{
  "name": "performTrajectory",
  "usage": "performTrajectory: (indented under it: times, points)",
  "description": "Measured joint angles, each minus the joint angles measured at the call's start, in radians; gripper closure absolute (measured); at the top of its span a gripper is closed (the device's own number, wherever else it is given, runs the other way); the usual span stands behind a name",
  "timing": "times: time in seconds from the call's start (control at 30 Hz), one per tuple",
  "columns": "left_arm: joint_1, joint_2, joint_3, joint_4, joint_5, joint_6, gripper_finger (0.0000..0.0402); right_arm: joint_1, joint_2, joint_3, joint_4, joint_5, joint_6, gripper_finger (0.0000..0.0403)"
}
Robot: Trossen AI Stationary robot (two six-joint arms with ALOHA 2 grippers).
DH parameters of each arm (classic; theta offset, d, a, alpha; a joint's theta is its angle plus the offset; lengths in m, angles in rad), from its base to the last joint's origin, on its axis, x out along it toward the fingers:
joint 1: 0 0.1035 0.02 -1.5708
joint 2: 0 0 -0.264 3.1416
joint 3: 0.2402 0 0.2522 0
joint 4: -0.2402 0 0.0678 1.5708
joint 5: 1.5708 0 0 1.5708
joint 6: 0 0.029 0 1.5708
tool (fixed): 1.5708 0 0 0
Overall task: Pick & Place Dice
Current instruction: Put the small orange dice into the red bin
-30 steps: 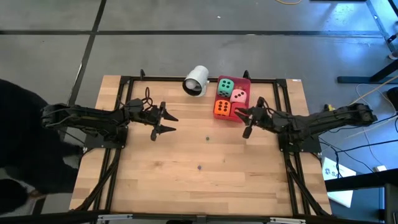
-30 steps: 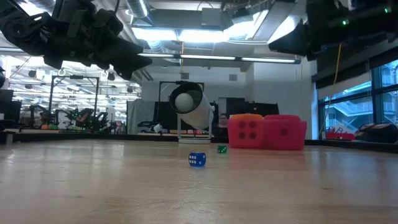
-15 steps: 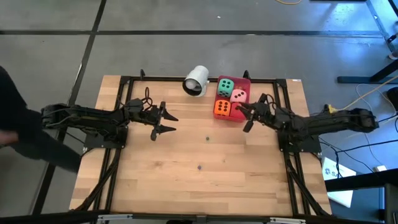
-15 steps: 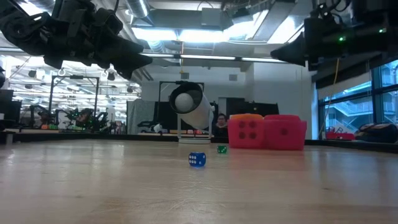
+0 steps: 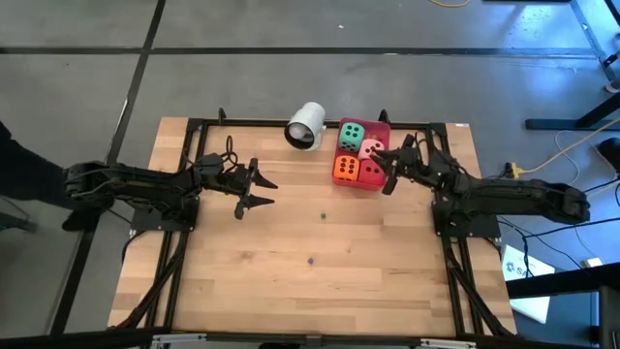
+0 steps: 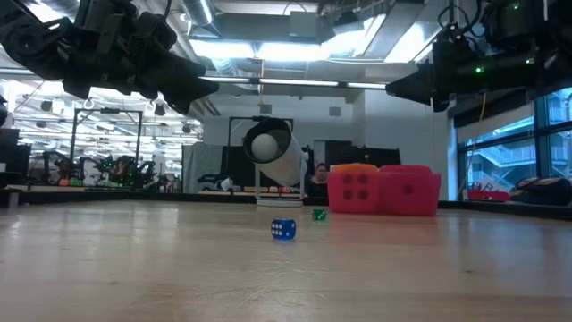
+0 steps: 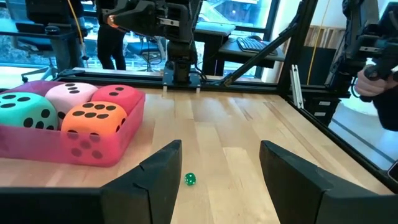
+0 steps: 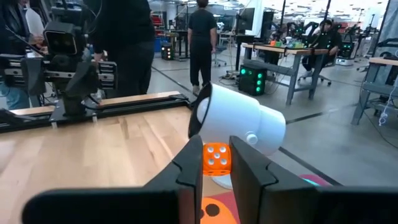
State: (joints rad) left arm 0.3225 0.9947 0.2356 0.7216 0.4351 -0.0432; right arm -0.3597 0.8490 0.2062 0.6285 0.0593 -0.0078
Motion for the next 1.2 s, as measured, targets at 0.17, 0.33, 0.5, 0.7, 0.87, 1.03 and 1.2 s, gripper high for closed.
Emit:
performTrajectory:
  times: [0.17,0.33,0.5,0.7,0.87,1.03,1.2]
  points:
    - [0.000,0.000,0.000,0.000,0.001,-0.008,0.0192,-0.088,-0.021,0.000,-0.001,-0.090,0.003,0.0349]
    - [0.000,0.000,0.000,0.000,0.001,-0.013,0.0192,-0.168,-0.085,0.000,0.000,-0.153,0.009,0.0349]
    - [0.000,0.000,0.000,0.000,0.001,-0.013,0.0192,-0.240,-0.110,0.000,-0.006,-0.191,0.032,0.0349]
    - [0.000,0.000,0.000,0.000,0.001,-0.013,0.0192,-0.329,-0.109,0.067,-0.205,-0.213,0.045,0.0349]
    - [0.000,0.000,0.000,0.000,0.001,-0.013,0.0192,-0.373,-0.109,0.168,-0.368,-0.256,0.022,0.0349]
    - [0.000,0.000,0.000,0.000,0.000,-0.010,0.0192,-0.412,-0.059,0.272,-0.536,-0.251,-0.013,0.0349]
    - [0.000,0.000,0.000,0.000,0.000,-0.006,0.0192,-0.434,0.065,0.371,-0.625,-0.235,-0.050,0.0349]
